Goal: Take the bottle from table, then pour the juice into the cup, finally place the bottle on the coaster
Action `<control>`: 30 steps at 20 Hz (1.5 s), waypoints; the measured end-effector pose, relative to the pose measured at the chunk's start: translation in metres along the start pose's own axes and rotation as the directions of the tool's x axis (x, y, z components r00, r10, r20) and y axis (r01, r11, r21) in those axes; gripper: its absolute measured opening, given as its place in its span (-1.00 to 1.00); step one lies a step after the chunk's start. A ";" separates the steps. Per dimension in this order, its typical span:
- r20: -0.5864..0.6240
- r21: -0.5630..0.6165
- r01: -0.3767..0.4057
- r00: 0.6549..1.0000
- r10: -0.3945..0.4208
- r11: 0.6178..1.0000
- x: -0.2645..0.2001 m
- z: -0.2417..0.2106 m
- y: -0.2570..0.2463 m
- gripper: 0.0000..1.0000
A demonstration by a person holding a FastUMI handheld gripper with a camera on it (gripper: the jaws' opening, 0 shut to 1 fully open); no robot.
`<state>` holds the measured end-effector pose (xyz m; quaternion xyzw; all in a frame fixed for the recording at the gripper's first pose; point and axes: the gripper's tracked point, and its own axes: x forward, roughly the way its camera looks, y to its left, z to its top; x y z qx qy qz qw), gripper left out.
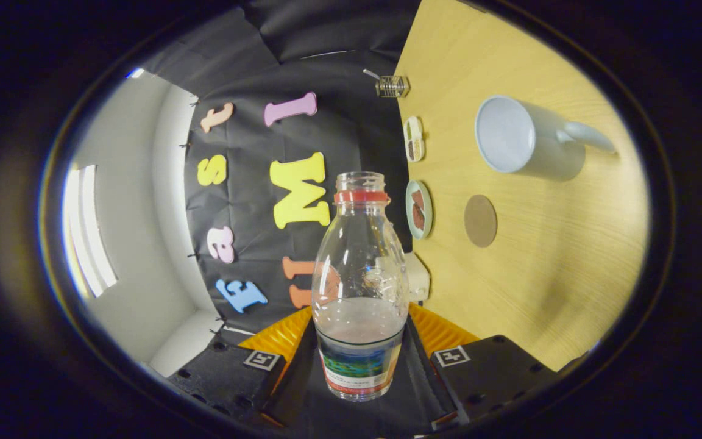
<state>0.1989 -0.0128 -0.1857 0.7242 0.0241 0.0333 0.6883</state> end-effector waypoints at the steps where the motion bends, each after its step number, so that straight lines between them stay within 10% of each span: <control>1: 0.001 0.012 -0.002 1.000 0.002 1.000 0.000 0.004 0.001 0.54; 30: 0.023 0.199 -0.073 0.997 0.070 0.977 -0.002 0.022 0.006 0.54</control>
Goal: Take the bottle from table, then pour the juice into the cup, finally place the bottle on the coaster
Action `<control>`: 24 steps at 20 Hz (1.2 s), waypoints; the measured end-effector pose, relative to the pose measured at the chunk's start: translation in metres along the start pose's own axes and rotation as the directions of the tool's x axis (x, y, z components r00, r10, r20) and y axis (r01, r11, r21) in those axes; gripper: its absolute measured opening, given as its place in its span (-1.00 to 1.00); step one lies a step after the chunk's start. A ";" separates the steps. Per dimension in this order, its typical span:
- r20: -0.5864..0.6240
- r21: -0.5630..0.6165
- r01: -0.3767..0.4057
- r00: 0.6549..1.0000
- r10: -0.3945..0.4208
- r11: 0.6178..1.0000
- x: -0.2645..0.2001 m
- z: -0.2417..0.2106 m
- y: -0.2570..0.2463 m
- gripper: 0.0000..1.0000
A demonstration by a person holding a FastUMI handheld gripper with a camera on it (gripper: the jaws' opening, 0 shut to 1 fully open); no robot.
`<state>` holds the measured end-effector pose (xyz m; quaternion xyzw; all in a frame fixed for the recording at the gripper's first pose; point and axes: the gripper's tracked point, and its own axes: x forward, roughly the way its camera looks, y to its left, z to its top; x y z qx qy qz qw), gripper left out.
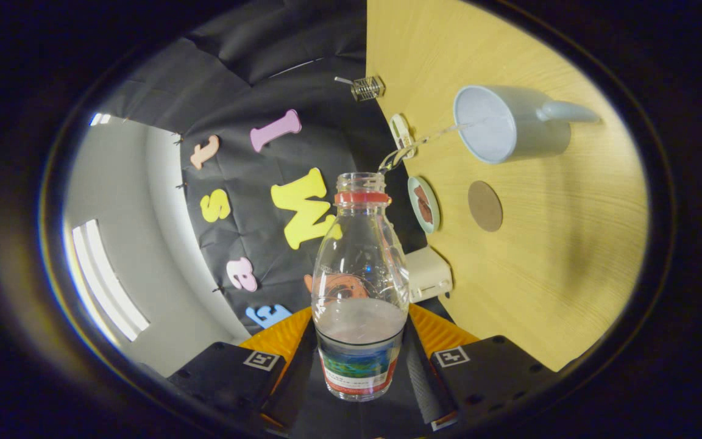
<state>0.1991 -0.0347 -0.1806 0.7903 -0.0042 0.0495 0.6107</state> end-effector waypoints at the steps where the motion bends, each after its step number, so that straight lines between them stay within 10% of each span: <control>1: 0.000 0.016 -0.006 1.000 0.006 1.000 0.001 0.001 0.002 0.54; 24: 0.035 0.300 -0.056 0.998 0.048 0.952 0.011 0.012 0.032 0.54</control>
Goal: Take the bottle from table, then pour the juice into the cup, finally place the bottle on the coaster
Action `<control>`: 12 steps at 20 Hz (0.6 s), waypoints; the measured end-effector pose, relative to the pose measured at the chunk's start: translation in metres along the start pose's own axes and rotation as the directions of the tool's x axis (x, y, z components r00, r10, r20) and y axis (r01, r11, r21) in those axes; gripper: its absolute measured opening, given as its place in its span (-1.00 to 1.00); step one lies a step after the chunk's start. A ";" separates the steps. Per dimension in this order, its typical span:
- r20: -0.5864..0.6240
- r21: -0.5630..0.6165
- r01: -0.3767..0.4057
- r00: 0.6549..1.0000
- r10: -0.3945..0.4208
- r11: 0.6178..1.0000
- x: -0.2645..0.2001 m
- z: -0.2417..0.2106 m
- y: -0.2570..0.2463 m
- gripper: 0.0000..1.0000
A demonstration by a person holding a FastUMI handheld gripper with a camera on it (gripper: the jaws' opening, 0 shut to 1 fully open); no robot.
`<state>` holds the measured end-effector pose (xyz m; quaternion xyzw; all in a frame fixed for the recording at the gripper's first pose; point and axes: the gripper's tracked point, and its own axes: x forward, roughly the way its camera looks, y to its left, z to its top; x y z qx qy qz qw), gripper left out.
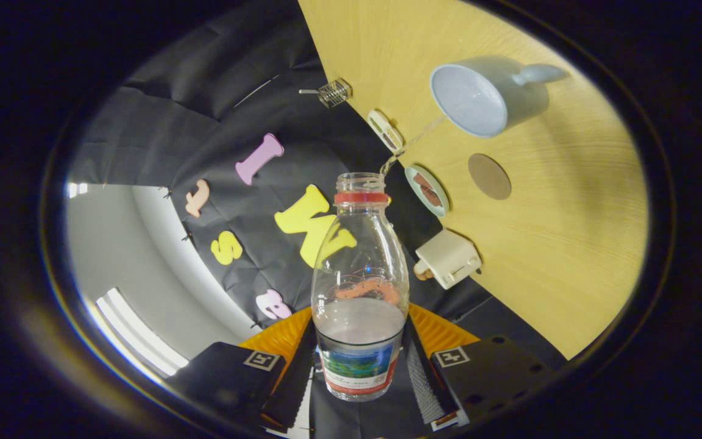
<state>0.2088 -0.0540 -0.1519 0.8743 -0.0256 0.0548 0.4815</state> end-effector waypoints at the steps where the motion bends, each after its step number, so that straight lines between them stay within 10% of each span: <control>1: 0.000 0.021 -0.003 1.000 0.003 1.000 0.000 -0.001 0.003 0.54; 12: 0.007 0.051 0.004 1.000 -0.004 0.999 -0.004 0.006 0.009 0.54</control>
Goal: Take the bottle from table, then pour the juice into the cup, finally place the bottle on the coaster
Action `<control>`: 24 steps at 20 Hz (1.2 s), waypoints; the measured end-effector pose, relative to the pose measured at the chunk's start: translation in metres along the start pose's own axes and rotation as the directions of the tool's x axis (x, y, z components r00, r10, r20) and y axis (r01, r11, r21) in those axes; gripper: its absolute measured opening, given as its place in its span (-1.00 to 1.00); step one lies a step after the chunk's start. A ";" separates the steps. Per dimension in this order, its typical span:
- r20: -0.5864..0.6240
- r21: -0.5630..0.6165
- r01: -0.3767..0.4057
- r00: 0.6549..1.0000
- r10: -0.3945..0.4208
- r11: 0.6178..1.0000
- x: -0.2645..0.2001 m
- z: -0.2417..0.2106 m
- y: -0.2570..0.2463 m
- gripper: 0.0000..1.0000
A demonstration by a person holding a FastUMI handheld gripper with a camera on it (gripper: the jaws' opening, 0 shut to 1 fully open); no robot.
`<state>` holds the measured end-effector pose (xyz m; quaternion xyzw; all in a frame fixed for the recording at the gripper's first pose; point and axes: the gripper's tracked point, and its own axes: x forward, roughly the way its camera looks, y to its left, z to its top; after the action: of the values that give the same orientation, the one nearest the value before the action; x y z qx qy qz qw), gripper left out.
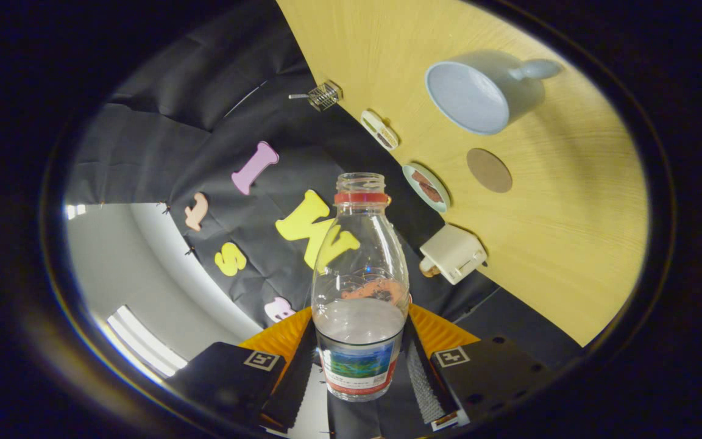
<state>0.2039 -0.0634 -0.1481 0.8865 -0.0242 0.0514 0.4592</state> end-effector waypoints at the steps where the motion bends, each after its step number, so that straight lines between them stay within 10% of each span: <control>1: 0.003 0.004 -0.001 1.000 0.001 1.000 -0.001 0.001 0.000 0.54; 13: -0.007 -0.257 0.010 1.000 -0.012 0.966 -0.014 -0.008 -0.018 0.54; 19: -0.028 -0.666 0.027 0.998 -0.062 0.745 -0.017 -0.031 -0.019 0.54; 24: -0.021 -0.893 0.001 0.999 -0.043 0.450 -0.026 -0.034 -0.010 0.55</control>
<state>0.1765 -0.0300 -0.1395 0.5133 -0.0266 0.0432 0.8567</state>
